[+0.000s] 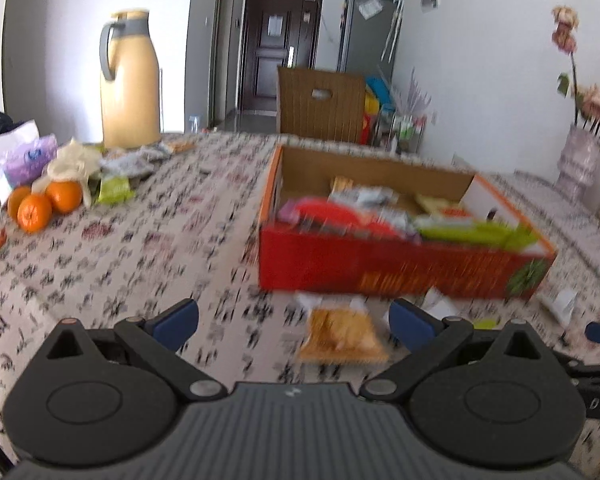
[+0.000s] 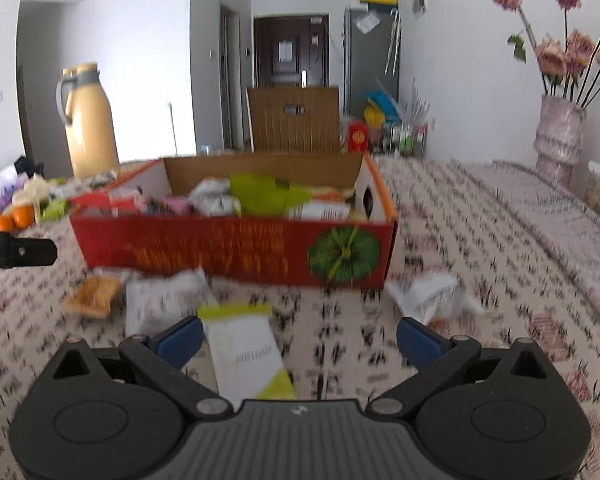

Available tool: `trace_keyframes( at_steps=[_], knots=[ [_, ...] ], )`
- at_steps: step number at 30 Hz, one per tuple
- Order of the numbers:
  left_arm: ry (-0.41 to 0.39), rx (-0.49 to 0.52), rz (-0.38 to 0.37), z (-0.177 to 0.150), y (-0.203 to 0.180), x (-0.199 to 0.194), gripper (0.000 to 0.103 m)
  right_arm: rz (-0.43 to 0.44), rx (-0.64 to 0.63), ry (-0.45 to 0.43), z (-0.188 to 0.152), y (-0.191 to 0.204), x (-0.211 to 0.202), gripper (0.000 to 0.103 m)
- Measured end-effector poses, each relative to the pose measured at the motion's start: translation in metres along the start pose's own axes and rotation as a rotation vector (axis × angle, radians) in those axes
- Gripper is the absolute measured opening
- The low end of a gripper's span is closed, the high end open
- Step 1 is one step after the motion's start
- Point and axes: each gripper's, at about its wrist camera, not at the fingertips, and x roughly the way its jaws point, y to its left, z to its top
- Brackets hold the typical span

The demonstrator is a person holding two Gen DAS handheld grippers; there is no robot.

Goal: Organize snacks
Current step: 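Move both tools back over the remaining pile, then grasp a green-and-white bar with the right gripper while the left gripper approaches a cracker packet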

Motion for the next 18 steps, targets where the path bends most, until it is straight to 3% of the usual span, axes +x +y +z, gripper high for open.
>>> trace_keyframes(
  at_steps=[3, 11, 18],
  knots=[
    [0.051, -0.007, 0.004, -0.011, 0.005, 0.008, 0.103, 0.012, -0.009, 0.048, -0.008, 0.002, 0.007, 0.103],
    [0.098, -0.005, -0.004, -0.025, 0.007, 0.020, 0.103, 0.031, -0.023, 0.140, -0.015, 0.006, 0.027, 0.103],
    [0.131, -0.019, -0.031, -0.028, 0.009, 0.028, 0.103, 0.028, -0.029, 0.135, -0.014, 0.008, 0.033, 0.103]
  ],
)
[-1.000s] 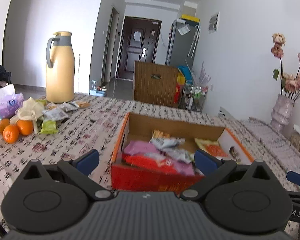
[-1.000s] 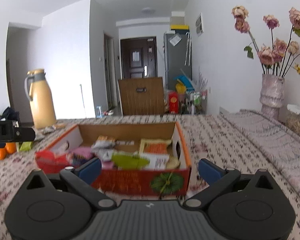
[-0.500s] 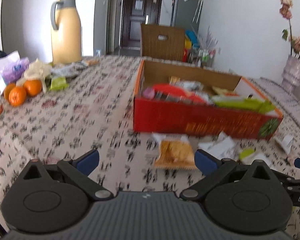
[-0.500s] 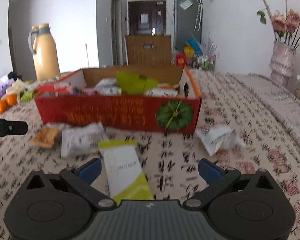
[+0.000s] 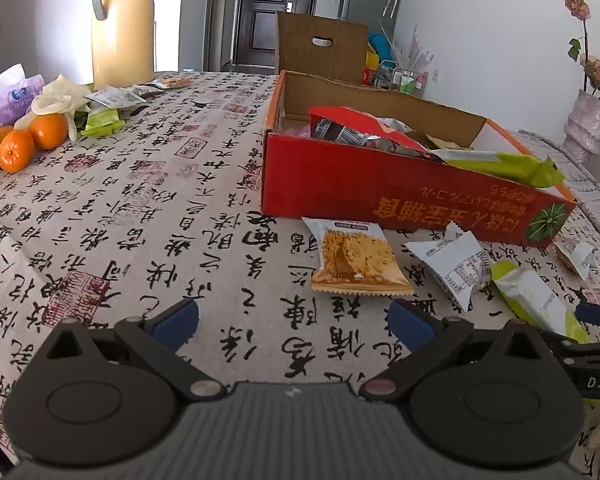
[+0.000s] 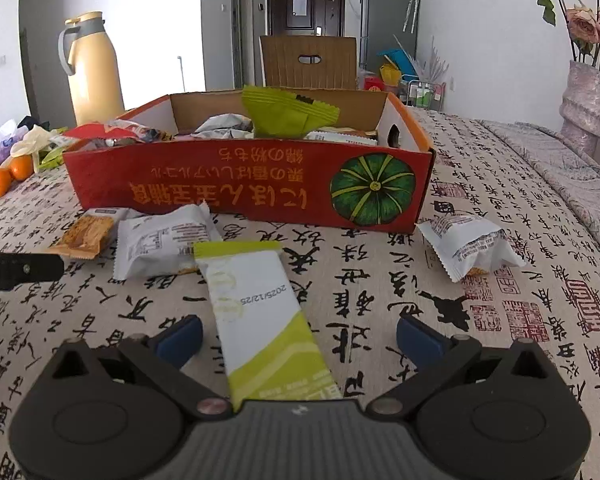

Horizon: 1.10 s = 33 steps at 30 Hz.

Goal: Organize snacks
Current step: 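Grasp a green-and-white bar with the right gripper while the left gripper approaches a cracker packet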

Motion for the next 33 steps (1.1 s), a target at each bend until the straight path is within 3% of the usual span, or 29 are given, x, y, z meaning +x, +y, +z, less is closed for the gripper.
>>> trace_keyframes(
  at_steps=[6, 8, 11, 15, 33],
  knots=[
    [0.000, -0.010, -0.009, 0.000, 0.002, 0.000, 0.103, 0.006, -0.003, 0.005, 0.003, -0.002, 0.001, 0.103],
    [0.001, -0.012, -0.010, 0.000, 0.002, 0.000, 0.103, 0.017, -0.009, -0.007, 0.001, -0.001, -0.001, 0.097],
    [0.002, -0.015, -0.010, 0.000, 0.002, 0.000, 0.103, 0.036, -0.027, -0.037, -0.003, 0.002, -0.006, 0.080],
    [0.003, -0.017, -0.007, 0.000, 0.002, 0.001, 0.103, 0.044, -0.027, -0.073, -0.006, 0.002, -0.013, 0.040],
    [-0.017, -0.019, 0.039, 0.013, -0.004, -0.007, 0.103, -0.026, 0.104, -0.208, -0.016, -0.012, -0.030, 0.037]
  ],
)
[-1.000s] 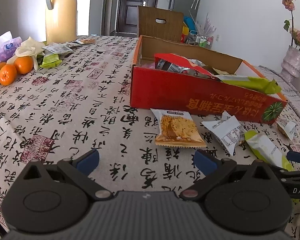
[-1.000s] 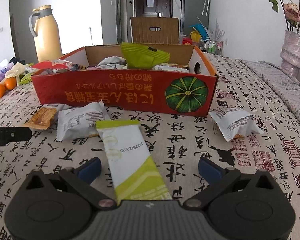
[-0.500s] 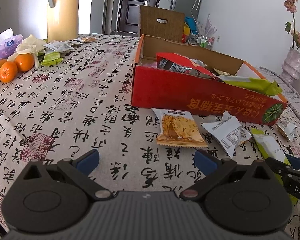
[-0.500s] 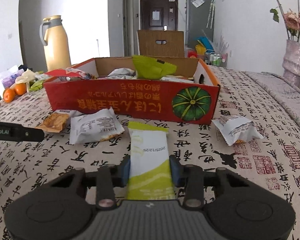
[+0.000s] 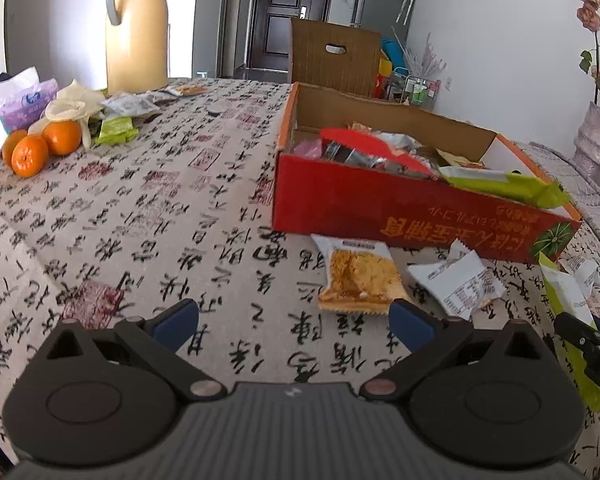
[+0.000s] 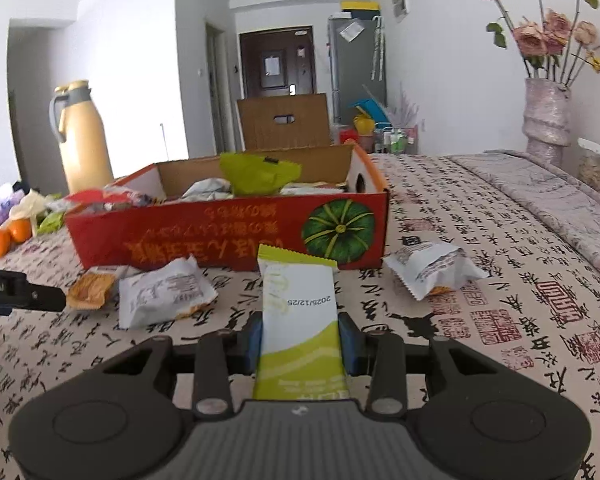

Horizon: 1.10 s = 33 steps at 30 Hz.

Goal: Organize snacks
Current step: 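Grasp a green-and-white bar with the right gripper while the left gripper approaches a cracker packet, then close the left gripper on the cracker packet while the right gripper holds the bar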

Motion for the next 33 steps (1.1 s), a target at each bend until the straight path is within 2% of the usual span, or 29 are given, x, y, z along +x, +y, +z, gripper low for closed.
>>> trace_keyframes(
  at_steps=[5, 12, 20, 23, 27, 33],
  knots=[
    [-0.012, 0.021, 0.030, 0.016, -0.014, 0.002, 0.103, -0.014, 0.030, -0.020, 0.000, -0.004, -0.002, 0.037],
    [0.058, 0.010, 0.081, 0.032, -0.029, 0.028, 0.103, -0.029, 0.063, -0.032, 0.000, -0.009, -0.003, 0.037],
    [0.077, 0.010, 0.077, 0.030, -0.037, 0.047, 0.103, -0.030, 0.075, -0.035, 0.000, -0.010, -0.002, 0.037],
    [0.083, 0.013, 0.063, 0.027, -0.037, 0.051, 0.096, -0.029, 0.072, -0.033, 0.000, -0.010, -0.002, 0.037],
    [0.090, 0.020, 0.028, 0.023, -0.038, 0.056, 0.093, -0.030, 0.069, -0.031, 0.000, -0.009, -0.001, 0.037],
    [0.065, 0.067, 0.032, 0.019, -0.045, 0.053, 0.077, -0.031, 0.063, -0.028, 0.000, -0.007, 0.000, 0.037]
  ],
)
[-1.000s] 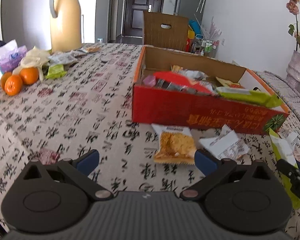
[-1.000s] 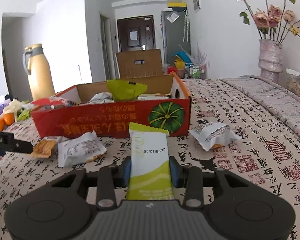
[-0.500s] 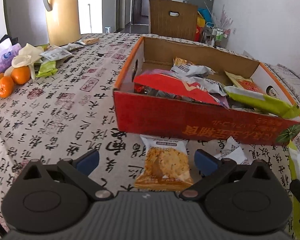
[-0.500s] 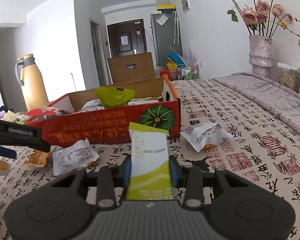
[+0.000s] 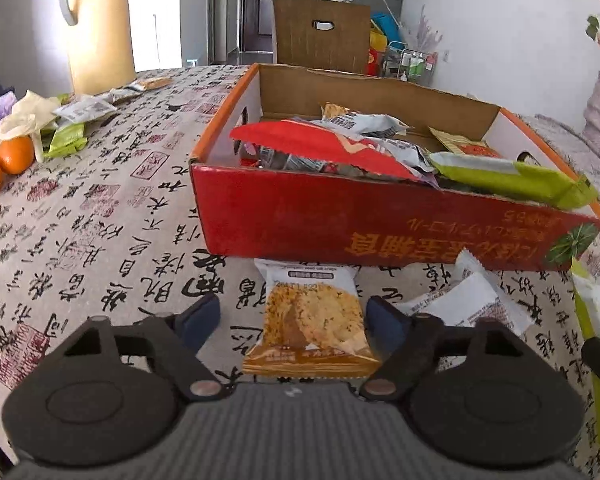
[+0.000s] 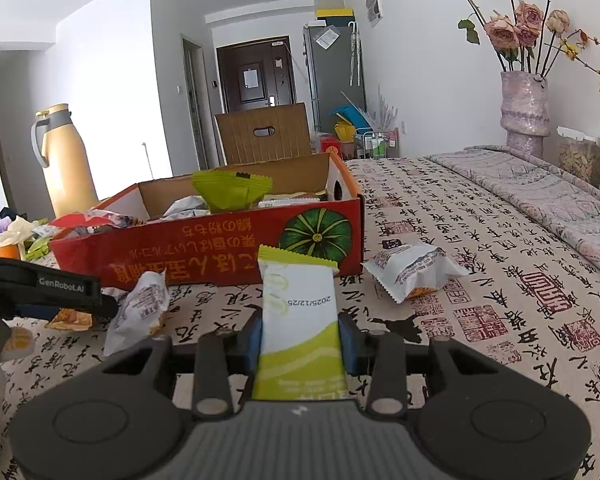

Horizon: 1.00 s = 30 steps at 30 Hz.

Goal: Organize snacks
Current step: 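Close the left gripper on the cracker packet while the right gripper holds the bar, then carry the bar and cracker packet over the box and open both grippers inside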

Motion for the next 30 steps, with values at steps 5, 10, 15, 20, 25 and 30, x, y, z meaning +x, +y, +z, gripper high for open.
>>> trace_keyframes(
  at_steps=[5, 10, 15, 20, 25, 30],
  knots=[
    [-0.022, 0.053, -0.008, -0.003, -0.008, -0.004, 0.045, -0.002, -0.002, 0.001, 0.000, 0.000, 0.000, 0.037],
    [-0.026, 0.044, 0.018, -0.003, -0.006, -0.006, 0.043, -0.001, -0.002, 0.001, 0.000, 0.000, 0.000, 0.037],
    [-0.060, 0.054, 0.013, -0.006, -0.004, -0.020, 0.043, -0.001, -0.003, -0.002, 0.000, 0.000, 0.000, 0.037],
    [-0.088, 0.050, -0.004, -0.008, -0.001, -0.033, 0.043, -0.003, -0.005, -0.012, -0.001, 0.000, -0.002, 0.037],
    [-0.117, 0.051, -0.028, -0.011, -0.002, -0.048, 0.043, -0.011, -0.013, -0.027, -0.001, 0.002, -0.005, 0.037],
    [-0.154, 0.060, -0.053, -0.010, -0.005, -0.064, 0.043, -0.018, -0.018, -0.038, -0.002, 0.003, -0.011, 0.037]
  ],
)
